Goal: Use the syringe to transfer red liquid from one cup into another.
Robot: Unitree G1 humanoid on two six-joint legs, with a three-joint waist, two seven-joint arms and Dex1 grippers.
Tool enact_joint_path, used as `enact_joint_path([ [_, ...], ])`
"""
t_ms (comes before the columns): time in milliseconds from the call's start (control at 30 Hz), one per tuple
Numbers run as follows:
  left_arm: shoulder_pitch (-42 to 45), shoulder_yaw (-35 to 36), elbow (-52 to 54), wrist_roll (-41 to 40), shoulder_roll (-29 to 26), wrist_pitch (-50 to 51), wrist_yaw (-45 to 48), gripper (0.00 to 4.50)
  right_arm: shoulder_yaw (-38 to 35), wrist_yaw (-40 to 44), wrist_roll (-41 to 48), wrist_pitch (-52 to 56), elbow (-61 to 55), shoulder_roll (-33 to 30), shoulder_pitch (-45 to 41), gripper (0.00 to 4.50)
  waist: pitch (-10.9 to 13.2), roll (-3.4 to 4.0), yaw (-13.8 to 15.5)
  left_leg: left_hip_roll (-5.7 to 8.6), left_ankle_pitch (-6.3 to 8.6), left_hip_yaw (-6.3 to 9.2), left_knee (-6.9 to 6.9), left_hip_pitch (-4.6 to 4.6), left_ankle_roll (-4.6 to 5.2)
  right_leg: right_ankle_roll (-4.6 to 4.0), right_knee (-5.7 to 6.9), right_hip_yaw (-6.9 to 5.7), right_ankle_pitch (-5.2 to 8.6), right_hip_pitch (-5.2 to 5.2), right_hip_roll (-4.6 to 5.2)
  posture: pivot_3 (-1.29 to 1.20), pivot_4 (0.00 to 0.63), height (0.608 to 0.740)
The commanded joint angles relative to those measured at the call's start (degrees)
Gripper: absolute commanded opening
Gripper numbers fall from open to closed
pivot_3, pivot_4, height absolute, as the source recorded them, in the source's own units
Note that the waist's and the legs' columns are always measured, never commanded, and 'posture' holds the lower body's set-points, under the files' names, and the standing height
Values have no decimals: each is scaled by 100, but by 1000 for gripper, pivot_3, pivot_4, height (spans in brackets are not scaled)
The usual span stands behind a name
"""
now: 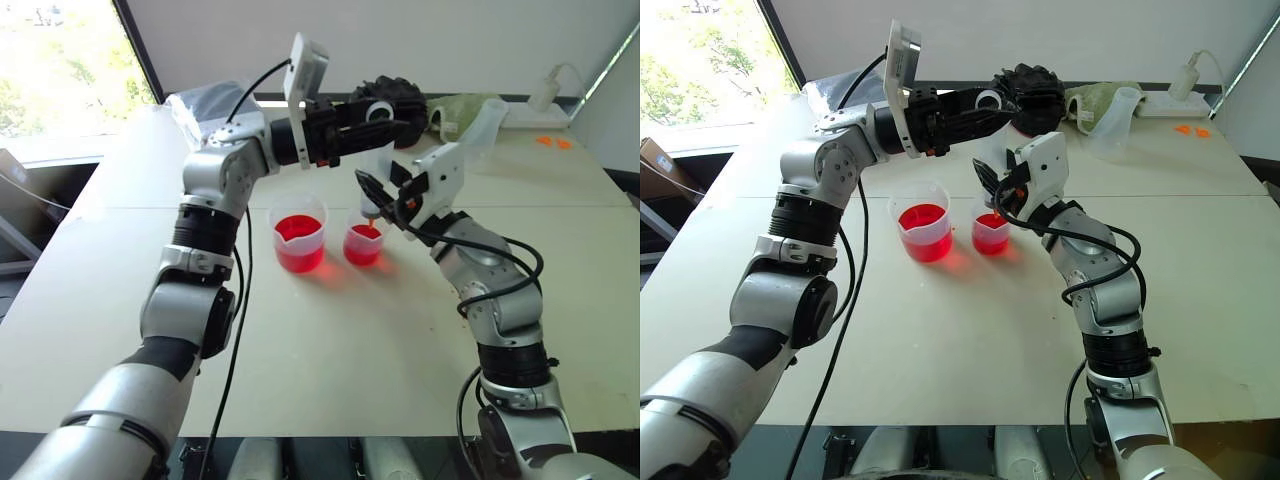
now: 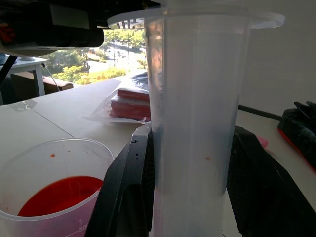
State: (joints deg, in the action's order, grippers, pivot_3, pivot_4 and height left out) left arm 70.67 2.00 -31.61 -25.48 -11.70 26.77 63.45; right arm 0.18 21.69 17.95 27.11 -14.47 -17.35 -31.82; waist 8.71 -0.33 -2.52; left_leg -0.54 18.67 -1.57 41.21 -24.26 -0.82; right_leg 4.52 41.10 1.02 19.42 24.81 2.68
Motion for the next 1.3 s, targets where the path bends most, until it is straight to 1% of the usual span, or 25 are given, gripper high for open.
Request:
enact_joint_path([
  [33, 128, 17, -144, 55, -15, -89, -49, 2798, -188, -2, 139, -212, -563, 36, -93, 1376, 0, 0, 0, 0, 0, 0, 0, 0, 0, 0, 0, 0, 0, 0, 0, 0, 150, 711],
  [200, 199, 45, -400, 146, -115, -321, -85, 2798, -205, -2, 178, -192, -615, 32, -74, 1376, 0, 0, -2, 0, 0, 0, 0, 0, 0, 0, 0, 0, 0, 0, 0, 0, 150, 711],
  [433, 337, 172, -515, 58, -210, -358, -65, 2798, -199, 5, 193, -165, -625, 32, -79, 1376, 0, 0, -1, 0, 0, -1, 0, -1, 0, 0, -1, 0, 0, 0, 0, 0, 150, 711],
  [667, 457, 477, -258, -402, -279, 39, -127, 2798, -184, 7, 198, -135, -639, 16, -57, 1376, 0, 0, -1, 0, 0, 0, 1, 0, 0, 0, 0, 0, 0, 0, 0, 0, 150, 711],
  [933, 224, 620, 624, -1043, -386, 960, -38, 2798, -176, 10, 189, -107, -651, 11, -48, 1376, 0, 0, 6, -2, 0, 1, 1, 0, 0, 0, 1, 0, 0, 1, -1, 0, 150, 711],
  [1133, 193, 699, 779, -1145, -471, 1098, -173, 2798, -174, 22, 198, -95, -658, 6, -36, 1376, 0, 0, -5, -2, 0, 2, 1, 0, 0, 0, 1, 0, 0, 0, -1, 0, 150, 711],
  [1300, 221, 889, 750, -1125, -467, 838, -459, 2798, -178, 27, 204, -87, -651, 4, -33, 1376, 0, 0, -2, -1, 0, 1, 1, 0, 0, 0, 1, 0, 0, 0, -1, 0, 150, 711],
])
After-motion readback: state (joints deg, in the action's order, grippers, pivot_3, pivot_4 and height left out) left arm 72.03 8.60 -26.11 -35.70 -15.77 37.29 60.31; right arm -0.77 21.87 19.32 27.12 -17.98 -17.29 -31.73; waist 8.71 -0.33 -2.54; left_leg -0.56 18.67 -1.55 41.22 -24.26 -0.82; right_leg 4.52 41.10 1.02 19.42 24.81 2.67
